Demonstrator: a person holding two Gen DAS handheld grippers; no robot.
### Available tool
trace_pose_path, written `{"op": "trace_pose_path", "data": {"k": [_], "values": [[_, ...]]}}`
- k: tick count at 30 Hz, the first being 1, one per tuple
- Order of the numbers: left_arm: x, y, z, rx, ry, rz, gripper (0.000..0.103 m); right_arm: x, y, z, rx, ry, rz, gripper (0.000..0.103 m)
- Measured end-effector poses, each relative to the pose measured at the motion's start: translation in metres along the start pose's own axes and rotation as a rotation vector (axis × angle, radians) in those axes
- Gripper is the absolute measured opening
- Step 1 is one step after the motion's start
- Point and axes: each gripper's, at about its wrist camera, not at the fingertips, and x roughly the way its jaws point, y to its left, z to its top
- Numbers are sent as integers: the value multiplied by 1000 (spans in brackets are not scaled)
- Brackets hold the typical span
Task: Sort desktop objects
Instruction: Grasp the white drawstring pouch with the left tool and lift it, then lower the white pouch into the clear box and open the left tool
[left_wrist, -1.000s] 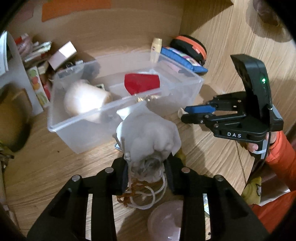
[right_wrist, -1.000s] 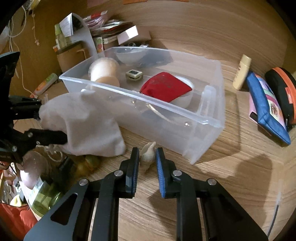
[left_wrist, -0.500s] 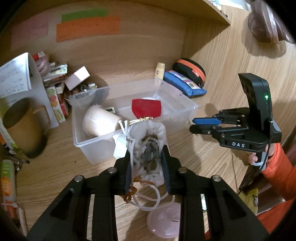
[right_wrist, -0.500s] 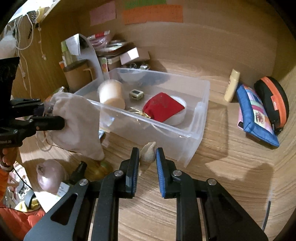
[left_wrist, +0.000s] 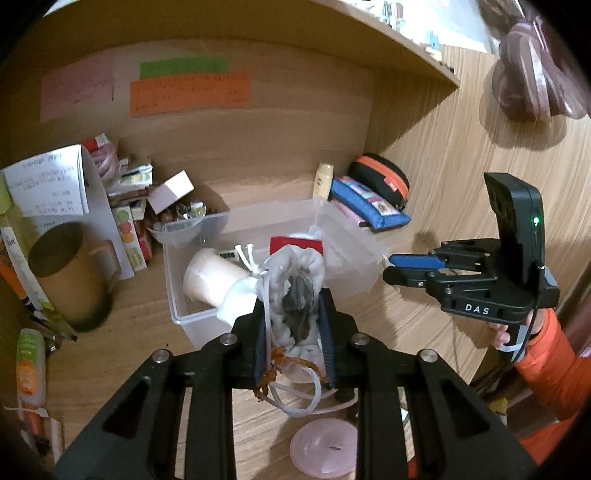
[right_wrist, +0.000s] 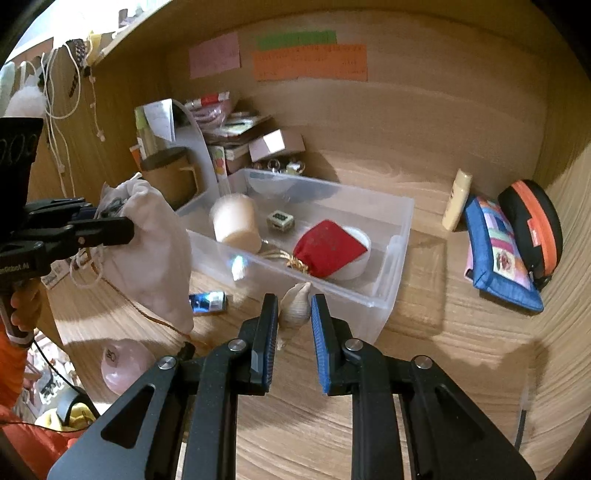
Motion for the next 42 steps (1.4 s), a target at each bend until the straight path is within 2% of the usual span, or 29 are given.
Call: {"op": "trace_pose_path", "data": {"k": [12,22,32,42], "values": [[-9,2,27,-16,-72,-3,23,-9,-8,12,14,-46,-5,17],[16,21,45,-70,-77,-31,23,1,-20,27,32,-54,-2,17],[48,39,64,-128,-80,-79,23,32,-31,40,34,-2,9,17],[97,43,61,-130,19,-93,23,57,-39,39,36,70,8,17]]}}
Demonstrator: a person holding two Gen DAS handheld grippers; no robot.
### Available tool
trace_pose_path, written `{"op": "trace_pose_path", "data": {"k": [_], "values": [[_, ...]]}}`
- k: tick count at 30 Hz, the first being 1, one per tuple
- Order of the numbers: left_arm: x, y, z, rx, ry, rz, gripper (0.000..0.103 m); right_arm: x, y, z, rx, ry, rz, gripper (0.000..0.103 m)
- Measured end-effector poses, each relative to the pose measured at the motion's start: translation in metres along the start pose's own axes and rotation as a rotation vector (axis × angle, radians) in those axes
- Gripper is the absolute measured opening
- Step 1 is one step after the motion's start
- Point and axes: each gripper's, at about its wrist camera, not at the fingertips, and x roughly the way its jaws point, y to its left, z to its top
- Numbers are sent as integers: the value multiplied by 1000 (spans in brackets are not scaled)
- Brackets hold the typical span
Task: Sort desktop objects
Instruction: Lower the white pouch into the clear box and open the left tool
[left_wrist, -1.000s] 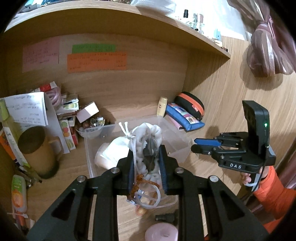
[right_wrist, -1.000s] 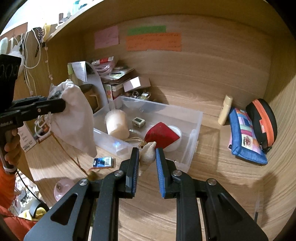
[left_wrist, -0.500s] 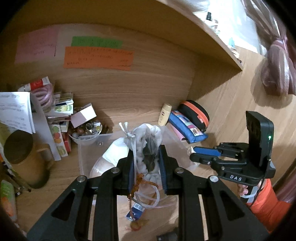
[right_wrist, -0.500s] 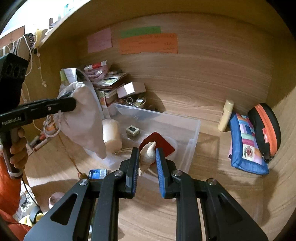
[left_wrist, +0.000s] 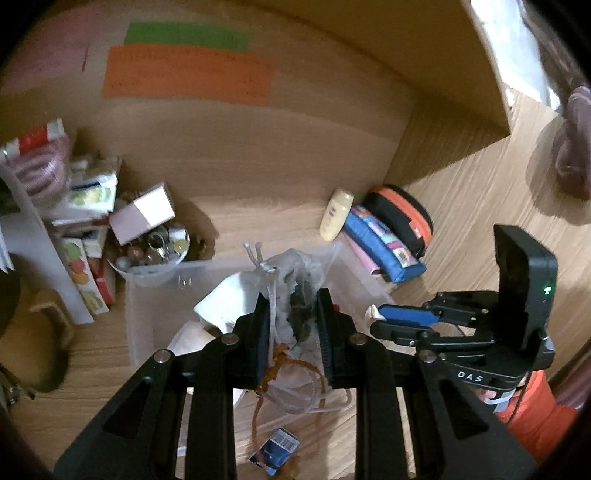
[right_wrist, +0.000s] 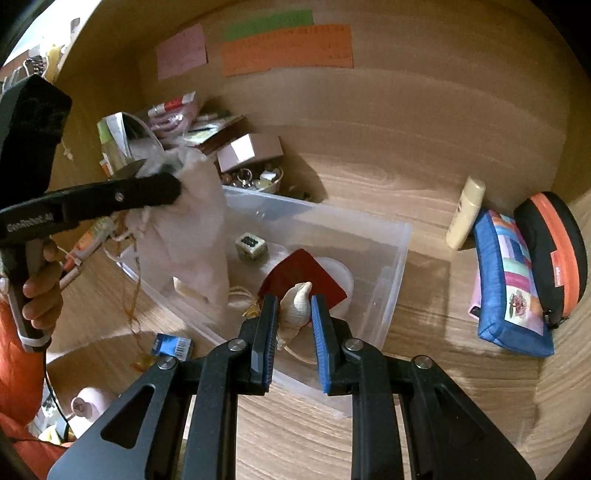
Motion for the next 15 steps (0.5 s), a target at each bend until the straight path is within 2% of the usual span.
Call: {"op": "trace_pose_path", "data": {"k": [9,15], "values": [[28,-6,-17,39,91,29,23,16,0,0,-35,56,-69,17],[34,-7,-20,54,122,25,23,25,-1,-1,-31,88,-57,17]]}}
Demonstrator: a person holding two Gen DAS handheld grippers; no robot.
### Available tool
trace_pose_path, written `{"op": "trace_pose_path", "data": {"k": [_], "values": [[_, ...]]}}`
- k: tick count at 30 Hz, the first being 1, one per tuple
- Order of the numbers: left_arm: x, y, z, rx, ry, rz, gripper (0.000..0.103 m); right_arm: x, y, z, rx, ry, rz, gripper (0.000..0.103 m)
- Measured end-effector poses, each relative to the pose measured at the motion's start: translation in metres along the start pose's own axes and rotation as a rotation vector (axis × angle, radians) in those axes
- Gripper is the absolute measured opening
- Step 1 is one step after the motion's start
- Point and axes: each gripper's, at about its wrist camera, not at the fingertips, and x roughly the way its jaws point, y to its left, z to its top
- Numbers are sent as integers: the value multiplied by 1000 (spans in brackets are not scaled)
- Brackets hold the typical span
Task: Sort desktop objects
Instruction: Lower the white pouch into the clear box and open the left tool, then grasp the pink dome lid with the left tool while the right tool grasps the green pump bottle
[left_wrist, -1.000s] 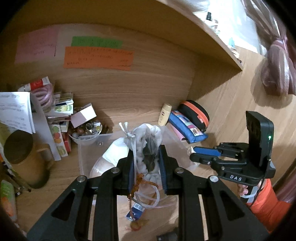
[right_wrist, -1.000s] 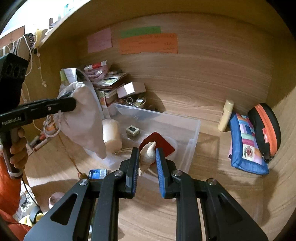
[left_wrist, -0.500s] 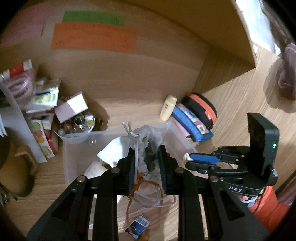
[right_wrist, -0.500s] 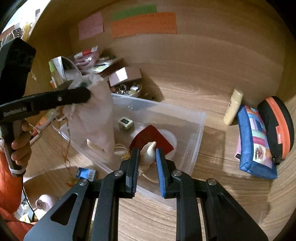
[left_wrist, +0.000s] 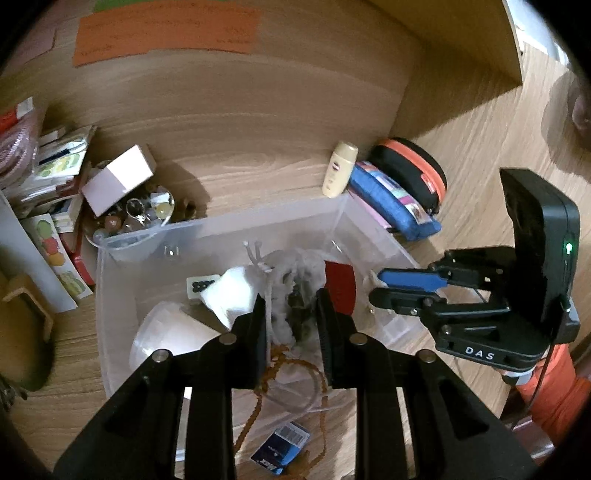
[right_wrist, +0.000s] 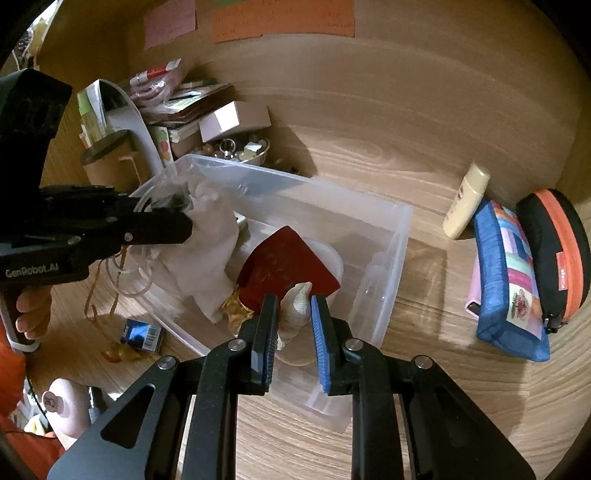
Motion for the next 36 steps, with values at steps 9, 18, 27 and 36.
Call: {"op": "trace_pose_path", "data": {"k": [9,18,27,36], "values": [[3,-2,-5,3,60,10,31,5,7,1,-7,11,-1,17],[-22,-4,-4,-26,16,40,49,-14,14,-1,-15,-34,-9,33],[-65,-10,-8,-20,-98,131,89,-49,29,-12,-26,-116,-37,56],[-90,-8,-44,-17,-109,300,95,-73,59,-44,-58,-164,-31,69]]}}
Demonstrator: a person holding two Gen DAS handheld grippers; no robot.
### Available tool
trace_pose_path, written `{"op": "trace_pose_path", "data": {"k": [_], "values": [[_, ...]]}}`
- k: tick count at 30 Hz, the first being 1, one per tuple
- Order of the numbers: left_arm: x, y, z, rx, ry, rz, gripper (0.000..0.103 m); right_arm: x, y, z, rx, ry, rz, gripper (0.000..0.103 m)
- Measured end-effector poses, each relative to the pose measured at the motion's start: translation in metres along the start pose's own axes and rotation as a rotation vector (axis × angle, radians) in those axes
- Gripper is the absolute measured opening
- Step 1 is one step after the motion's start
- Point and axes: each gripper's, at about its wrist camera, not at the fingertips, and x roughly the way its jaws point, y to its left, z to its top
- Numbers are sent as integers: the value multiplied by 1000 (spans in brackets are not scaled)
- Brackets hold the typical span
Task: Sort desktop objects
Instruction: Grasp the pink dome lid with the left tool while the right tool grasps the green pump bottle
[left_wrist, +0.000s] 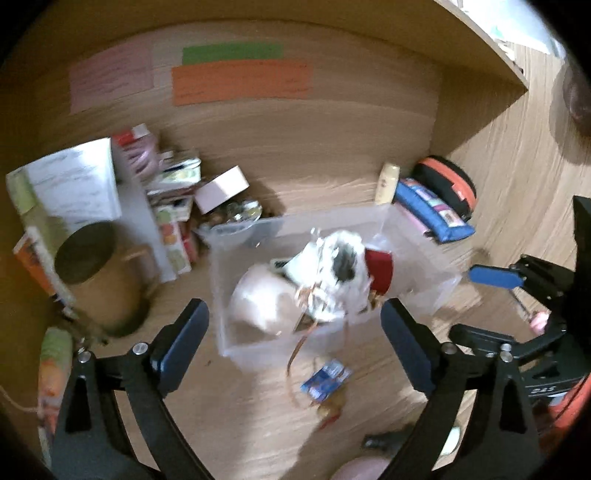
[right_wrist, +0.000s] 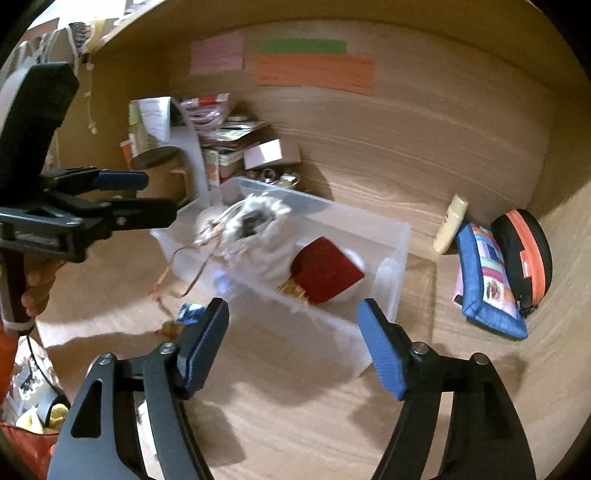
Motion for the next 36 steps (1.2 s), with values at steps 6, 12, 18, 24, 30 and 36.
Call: {"op": "trace_pose_path", "data": {"k": [6,12,18,24,30,36], "values": [[-9,-1,-35,-10,15,62,96,-6,24,-22,-58,18,0,69],[-28,-7,-68,-11,8,74,96,-12,45,-44,-87,28,33,69],[-45,-16,-96,-5,3,65,99,-12,59,-60,-89,38,87,69],[-49,-19,-124,-19,49,23,99,5,74,-77,-97,90,130,68],[-46,-34,-142,12,81,-19,99,16,74,-84,-82,108,144,52],[-26,-49,-150,42,129,-34,99,16,64,-87,-45,114,147,38]]}}
